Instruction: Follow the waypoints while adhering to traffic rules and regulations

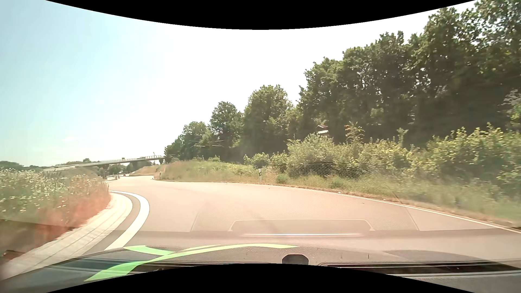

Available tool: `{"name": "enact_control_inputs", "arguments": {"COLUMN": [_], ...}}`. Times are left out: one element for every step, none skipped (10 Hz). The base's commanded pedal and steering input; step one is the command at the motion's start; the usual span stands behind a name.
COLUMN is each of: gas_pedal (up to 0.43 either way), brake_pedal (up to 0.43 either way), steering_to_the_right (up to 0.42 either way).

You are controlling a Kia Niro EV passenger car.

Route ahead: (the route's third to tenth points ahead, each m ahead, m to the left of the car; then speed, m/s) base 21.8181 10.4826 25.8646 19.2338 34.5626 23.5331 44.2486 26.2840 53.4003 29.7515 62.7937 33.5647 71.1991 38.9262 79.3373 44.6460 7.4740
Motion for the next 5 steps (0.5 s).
{"name": "enact_control_inputs", "arguments": {"gas_pedal": [0.138, 0.157, 0.169, 0.177, 0.197], "brake_pedal": [0.0, 0.0, 0.0, 0.0, 0.0], "steering_to_the_right": [-0.185, -0.186, -0.186, -0.188, -0.189]}}
